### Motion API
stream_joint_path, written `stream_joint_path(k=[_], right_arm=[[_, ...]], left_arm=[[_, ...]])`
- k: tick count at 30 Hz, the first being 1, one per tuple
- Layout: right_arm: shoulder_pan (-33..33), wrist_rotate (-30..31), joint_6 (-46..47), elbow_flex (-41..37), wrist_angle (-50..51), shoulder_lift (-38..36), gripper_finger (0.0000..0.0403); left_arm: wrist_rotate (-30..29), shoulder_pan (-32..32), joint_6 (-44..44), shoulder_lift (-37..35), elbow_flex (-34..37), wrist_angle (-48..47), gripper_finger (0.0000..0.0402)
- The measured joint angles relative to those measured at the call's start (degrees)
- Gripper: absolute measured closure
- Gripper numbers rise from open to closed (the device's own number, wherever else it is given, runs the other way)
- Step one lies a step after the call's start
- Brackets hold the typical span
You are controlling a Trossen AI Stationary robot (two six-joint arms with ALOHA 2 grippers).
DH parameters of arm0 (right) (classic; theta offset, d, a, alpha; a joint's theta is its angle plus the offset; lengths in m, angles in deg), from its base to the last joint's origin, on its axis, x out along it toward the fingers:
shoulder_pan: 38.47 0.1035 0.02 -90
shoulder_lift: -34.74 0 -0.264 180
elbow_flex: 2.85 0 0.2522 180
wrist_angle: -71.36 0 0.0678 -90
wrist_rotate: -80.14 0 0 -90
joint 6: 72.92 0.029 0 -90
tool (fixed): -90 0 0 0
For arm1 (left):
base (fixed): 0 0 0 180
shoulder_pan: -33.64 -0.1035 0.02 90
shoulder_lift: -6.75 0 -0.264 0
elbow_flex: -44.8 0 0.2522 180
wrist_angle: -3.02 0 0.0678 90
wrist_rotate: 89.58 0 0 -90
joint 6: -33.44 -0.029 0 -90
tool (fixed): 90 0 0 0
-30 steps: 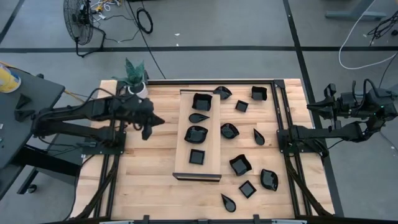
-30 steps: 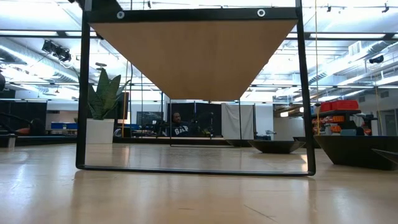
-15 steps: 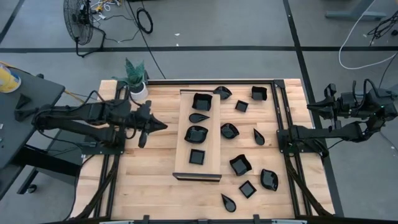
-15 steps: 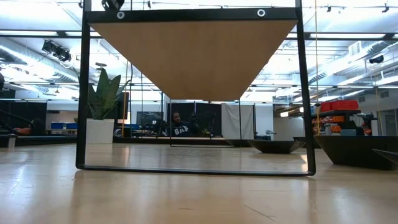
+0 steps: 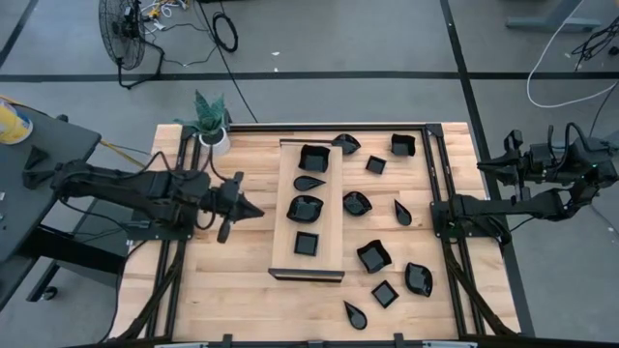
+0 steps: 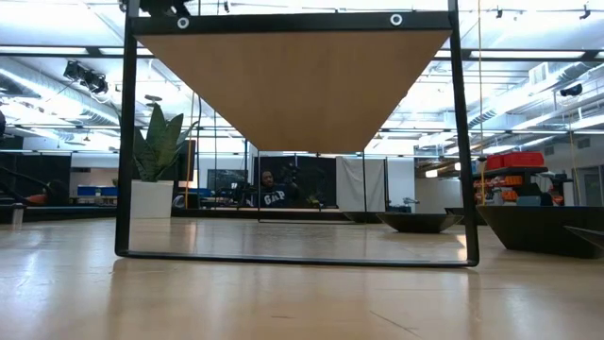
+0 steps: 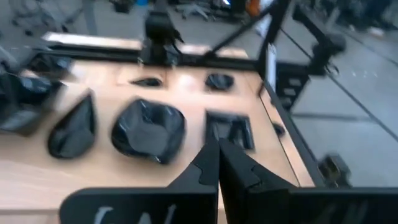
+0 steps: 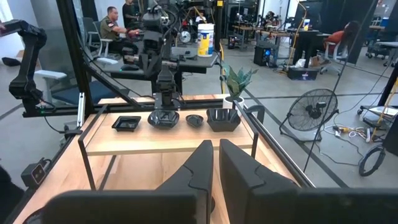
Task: Pick & Place Mini shaped plates
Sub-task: Stack the distorted square plate on top of the distorted square plate on the shelf
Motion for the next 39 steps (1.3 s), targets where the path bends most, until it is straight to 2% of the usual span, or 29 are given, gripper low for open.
stream_joint_path(k=[5,13,20,25,39], right_arm=[[0.0,0.0,0.0,0.0,0.0,0.0,0.0369],[0.0,0.0,0.0,0.0,0.0,0.0,0.0369],[0.0,0.0,0.0,0.0,0.0,0.0,0.0369],[0.0,0.0,0.0,0.0,0.0,0.0,0.0369],[0.0,0.0,0.0,0.0,0.0,0.0,0.0369]], left_arm=[[3.9,0.3,-2.0,-1.1,6.1,0.0,0.0400],[7.6,0.3,-0.9,-9.8,20.4,4.4,0.0400],[9.0,0.7,-4.8,-14.6,30.3,16.1,0.0400],[6.8,0.2,-6.0,-17.5,34.4,20.2,0.0399],[8.9,-4.4,-9.7,-22.7,37.6,20.2,0.0400]])
